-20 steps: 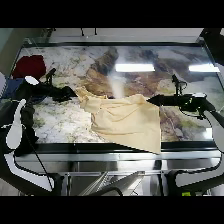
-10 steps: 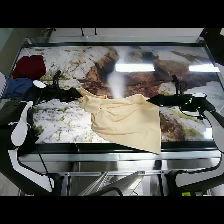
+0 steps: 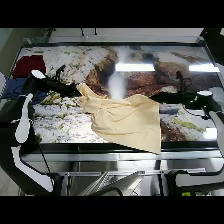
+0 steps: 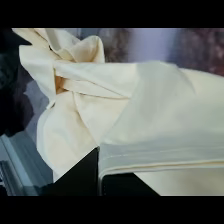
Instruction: Fold the shirts.
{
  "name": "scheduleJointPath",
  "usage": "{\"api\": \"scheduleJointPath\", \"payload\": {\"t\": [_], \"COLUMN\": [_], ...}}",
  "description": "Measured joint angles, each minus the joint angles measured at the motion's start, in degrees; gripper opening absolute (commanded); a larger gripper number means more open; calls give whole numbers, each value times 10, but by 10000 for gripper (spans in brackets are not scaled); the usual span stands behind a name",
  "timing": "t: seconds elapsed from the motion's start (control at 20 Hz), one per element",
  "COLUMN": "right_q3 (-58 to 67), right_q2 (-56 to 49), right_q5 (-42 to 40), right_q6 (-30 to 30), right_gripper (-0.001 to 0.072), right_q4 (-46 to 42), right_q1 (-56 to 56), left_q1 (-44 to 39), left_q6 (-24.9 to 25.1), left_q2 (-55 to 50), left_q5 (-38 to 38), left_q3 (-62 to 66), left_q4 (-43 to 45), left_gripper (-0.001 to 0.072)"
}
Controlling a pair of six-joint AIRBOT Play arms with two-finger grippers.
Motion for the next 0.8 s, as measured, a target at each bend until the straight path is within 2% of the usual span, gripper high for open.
{"api": "scheduleJointPath", "payload": {"t": [0.15, 0.45, 0.65, 0.8], "right_q3": [43, 238, 388, 474], "right_q2": [92, 282, 353, 381], "right_q5": [12, 11, -30, -52], "right_q6": [19, 56, 93, 118], "right_gripper": [19, 19, 19, 19], "right_q4": [6, 14, -30, -99], "right_q1": [-38, -166, -192, -186], "left_q1": [29, 132, 263, 356], "left_q6": [-11, -20, -33, -41], "left_q2": [60, 266, 410, 471], "left_q5": [-76, -149, -143, -140], "left_q3": [28, 91, 143, 196], "left_q4": [-83, -369, -451, -468], "left_gripper": [12, 13, 13, 13]}}
